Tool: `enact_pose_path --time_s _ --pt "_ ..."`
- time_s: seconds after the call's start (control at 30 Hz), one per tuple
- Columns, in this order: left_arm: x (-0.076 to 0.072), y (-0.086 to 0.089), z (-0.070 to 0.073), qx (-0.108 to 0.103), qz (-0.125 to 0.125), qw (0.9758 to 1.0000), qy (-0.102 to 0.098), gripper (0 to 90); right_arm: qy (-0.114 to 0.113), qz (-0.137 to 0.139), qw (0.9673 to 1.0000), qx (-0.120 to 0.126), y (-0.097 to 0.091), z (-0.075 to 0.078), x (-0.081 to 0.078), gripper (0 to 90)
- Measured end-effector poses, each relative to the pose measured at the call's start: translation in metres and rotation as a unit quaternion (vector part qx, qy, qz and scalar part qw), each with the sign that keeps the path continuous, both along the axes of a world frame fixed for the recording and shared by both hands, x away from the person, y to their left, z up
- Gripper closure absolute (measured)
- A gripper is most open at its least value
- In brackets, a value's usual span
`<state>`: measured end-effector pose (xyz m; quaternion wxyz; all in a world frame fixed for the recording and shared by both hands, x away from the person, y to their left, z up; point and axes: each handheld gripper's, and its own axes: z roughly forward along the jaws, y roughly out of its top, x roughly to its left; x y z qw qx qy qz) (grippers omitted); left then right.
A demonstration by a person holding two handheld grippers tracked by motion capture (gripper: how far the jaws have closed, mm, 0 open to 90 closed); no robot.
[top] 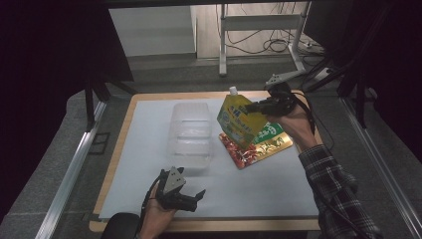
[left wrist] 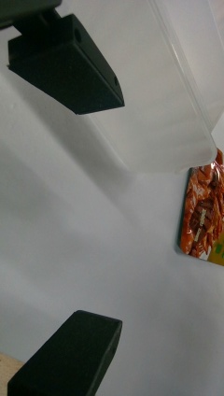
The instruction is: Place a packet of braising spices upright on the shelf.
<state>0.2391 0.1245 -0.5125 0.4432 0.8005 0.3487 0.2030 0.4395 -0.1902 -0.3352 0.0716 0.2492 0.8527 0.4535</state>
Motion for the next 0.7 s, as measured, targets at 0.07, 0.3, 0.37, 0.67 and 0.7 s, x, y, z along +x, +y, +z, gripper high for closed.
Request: enact_pose_path --time_s 0.07,0.3,0.37,0.67,0.7 --pt "0.000 0.000 0.000 0.000 0.000 1.0000 0.000 0.0 0.000 0.001 1.0000 0.005 0.002 0.000 0.005 88.9" --pt "0.001 0.004 0.001 -0.009 0.004 0.9999 -0.001 0.0 0.002 0.010 0.9999 0.008 0.013 0.002 0.021 88.9" --pt "0.001 0.006 0.001 -0.012 0.005 0.9999 -0.002 0.0 0.002 0.010 0.9999 0.007 0.014 0.002 0.023 88.9" --pt "0.000 0.006 0.002 -0.009 0.004 0.9999 -0.008 0.0 0.004 0.024 0.9997 0.009 0.034 0.005 0.043 88.9" --pt "0.000 0.006 0.002 -0.009 0.004 0.9999 -0.008 0.0 0.005 0.024 0.9997 0.009 0.036 0.005 0.044 89.0"
